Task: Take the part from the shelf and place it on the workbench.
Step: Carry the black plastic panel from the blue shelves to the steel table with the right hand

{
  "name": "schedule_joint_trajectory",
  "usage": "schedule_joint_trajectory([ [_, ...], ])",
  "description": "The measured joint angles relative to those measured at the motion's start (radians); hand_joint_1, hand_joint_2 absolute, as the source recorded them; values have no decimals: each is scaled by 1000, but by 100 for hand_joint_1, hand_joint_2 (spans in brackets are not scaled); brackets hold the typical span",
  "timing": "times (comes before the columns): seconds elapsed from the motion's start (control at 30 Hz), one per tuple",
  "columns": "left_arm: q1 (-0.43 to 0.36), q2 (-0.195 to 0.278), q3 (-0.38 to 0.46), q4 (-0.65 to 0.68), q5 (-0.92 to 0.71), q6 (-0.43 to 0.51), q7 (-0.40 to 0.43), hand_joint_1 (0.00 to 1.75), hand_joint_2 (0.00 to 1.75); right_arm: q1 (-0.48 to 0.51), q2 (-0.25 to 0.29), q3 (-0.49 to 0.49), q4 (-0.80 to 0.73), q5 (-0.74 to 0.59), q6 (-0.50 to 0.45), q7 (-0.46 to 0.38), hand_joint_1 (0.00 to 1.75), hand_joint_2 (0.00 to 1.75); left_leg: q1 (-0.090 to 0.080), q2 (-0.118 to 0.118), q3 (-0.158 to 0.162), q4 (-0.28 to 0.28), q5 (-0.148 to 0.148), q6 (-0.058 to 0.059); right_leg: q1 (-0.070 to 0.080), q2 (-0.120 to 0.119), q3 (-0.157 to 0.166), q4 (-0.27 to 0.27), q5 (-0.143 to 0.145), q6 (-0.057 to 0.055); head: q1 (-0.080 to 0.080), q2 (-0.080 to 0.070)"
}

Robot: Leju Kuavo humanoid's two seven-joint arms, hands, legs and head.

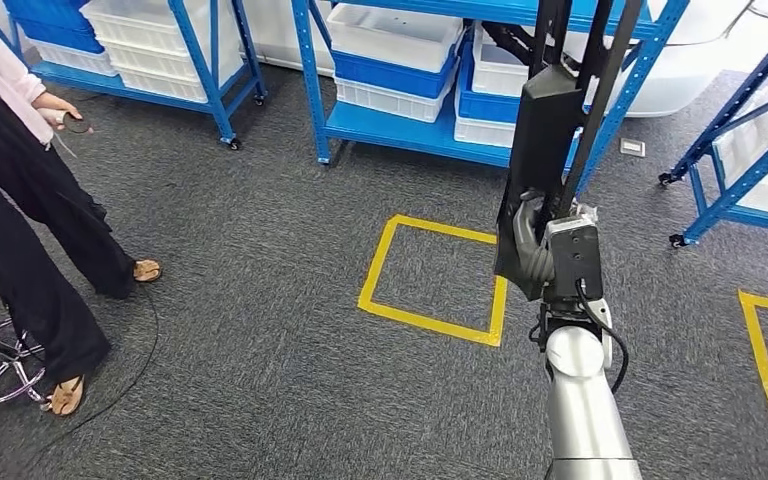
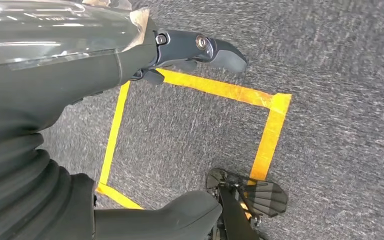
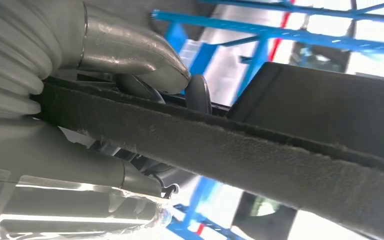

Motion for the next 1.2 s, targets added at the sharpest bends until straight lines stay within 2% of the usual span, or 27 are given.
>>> schedule_joint_trajectory([
  [0.03,0,0,2,0,1,0,1,0,175,-11,1,-1,-13,0,3,2,175,175,-1,-6,-5,2,1,-6,0,3,4,-11,3,-5,0,0],
  [0.1,3,0,4,0,3,1,3,0,175,-38,4,-2,-39,-3,11,10,175,175,2,-14,-13,3,5,-17,0,-12,2,-12,10,-17,-1,0],
  [0.17,6,0,6,1,4,2,4,0,175,-73,12,-3,-61,-10,19,18,175,175,5,12,-28,31,-13,-30,-5,-26,3,-15,15,-29,-4,0],
  [0.23,5,-1,7,1,5,2,5,0,175,-105,18,-3,-77,-18,26,23,175,175,9,54,-72,129,-69,-43,-5,-42,3,-17,16,-39,-11,0],
  [0.27,4,-2,8,1,5,2,5,0,175,-116,19,-3,-82,-20,27,24,175,175,12,65,-103,193,-99,-49,-4,-52,3,-17,16,-43,-14,0],
  [0.3,4,-2,8,1,5,2,5,0,175,-122,19,-4,-85,-23,29,25,175,175,16,71,-128,246,-117,-53,-3,-62,3,-17,15,-44,-14,0],
  [0.33,4,-3,9,1,5,3,5,0,175,-127,20,-4,-87,-27,31,27,175,175,18,74,-140,270,-119,-56,-2,-73,3,-16,15,-44,-14,0],
  [0.37,4,-3,10,1,5,4,5,0,175,-132,22,-4,-88,-32,32,29,175,175,21,77,-132,256,-103,-58,-3,-82,3,-16,15,-43,-14,0],
  [0.4,5,-2,10,2,6,5,5,0,175,-142,26,-3,-89,-39,34,33,175,175,22,85,-107,206,-73,-58,-3,-91,3,-16,15,-43,-14,0],
  [0.47,2,-2,12,2,8,10,6,0,175,-181,38,2,-91,-47,41,49,175,175,20,120,-38,73,-22,-54,0,-104,2,-15,14,-41,-14,0],
  [0.5,0,-2,12,2,8,12,8,0,175,-208,44,7,-93,-47,45,61,175,175,16,132,-16,29,-9,-50,3,-110,1,-15,14,-38,-13,0],
  [0.53,-2,-2,12,2,8,14,11,0,175,-235,51,13,-95,-46,48,75,175,175,12,137,-8,8,-6,-45,6,-116,1,-16,13,-33,-13,0],
  [0.6,-4,-3,12,2,8,17,20,0,175,-281,65,24,-102,-44,52,104,175,175,6,119,-11,3,-3,-32,9,-130,4,-20,13,-21,-11,0],
  [0.67,-3,-5,13,2,6,19,29,0,175,-318,80,31,-114,-42,57,131,175,175,7,100,-9,-6,6,-16,8,-116,-5,0,-3,-14,-10,0],
  [0.7,-3,-6,13,2,5,20,31,0,175,-335,85,34,-122,-43,60,144,175,175,8,90,-8,-10,11,-8,7,-99,-21,36,-24,-16,-9,0],
  [0.77,-4,-7,14,2,2,21,33,0,175,-363,91,40,-135,-45,66,164,175,175,9,68,-10,-12,16,0,6,-63,-78,161,-79,-26,-7,0],
  [0.8,-5,-7,14,2,0,20,33,0,175,-373,93,43,-139,-45,68,173,175,175,9,55,-11,-11,17,2,8,-55,-106,222,-100,-28,-6,0],
  [0.83,-4,-8,14,2,-3,20,33,0,175,-379,95,46,-143,-46,70,181,175,175,9,43,-11,-11,17,2,9,-51,-123,257,-106,-26,-5,0],
  [0.87,-4,-8,14,3,-5,19,33,0,175,-383,99,49,-146,-45,71,188,175,175,8,30,-11,-11,17,2,10,-48,-123,255,-98,-21,-5,0],
  [0.9,-4,-9,14,3,-6,18,33,0,175,-388,104,52,-149,-45,72,194,175,175,8,17,-11,-10,17,1,10,-45,-105,216,-76,-14,-4,0],
  [0.97,-4,-9,14,3,-8,16,31,0,175,-403,115,60,-155,-40,73,202,175,175,7,-6,-12,-7,18,-2,9,-20,-42,79,-22,-6,-4,0],
  [1.0,-4,-9,14,3,-9,16,30,0,175,-413,120,66,-156,-36,74,206,175,175,6,-16,-14,-5,18,-5,8,-8,-17,25,-4,-7,-4,0],
  [1.03,-3,-9,14,3,-10,16,29,0,175,-422,125,71,-157,-31,74,211,175,175,5,-24,-17,-3,19,-10,8,1,-2,-8,6,-10,-5,0],
  [1.07,-3,-9,14,3,-10,15,29,0,175,-429,128,76,-158,-27,75,215,175,175,6,-31,-21,-3,20,-15,11,1,2,-17,8,-16,-5,0],
  [1.1,-2,-9,14,3,-10,15,29,0,175,-436,132,80,-158,-24,75,218,175,175,8,-38,-24,-5,22,-22,10,-7,5,-19,12,-21,-5,0],
  [1.13,0,-8,14,3,-11,15,29,0,175,-442,136,84,-158,-22,76,222,175,175,10,-35,-26,-3,22,-27,7,-14,6,-22,16,-27,-5,0],
  [1.2,1,-8,14,3,-10,14,29,0,175,-455,148,93,-157,-19,77,229,175,175,10,4,-46,35,-3,-38,-1,-31,11,-30,21,-39,-10,0],
])
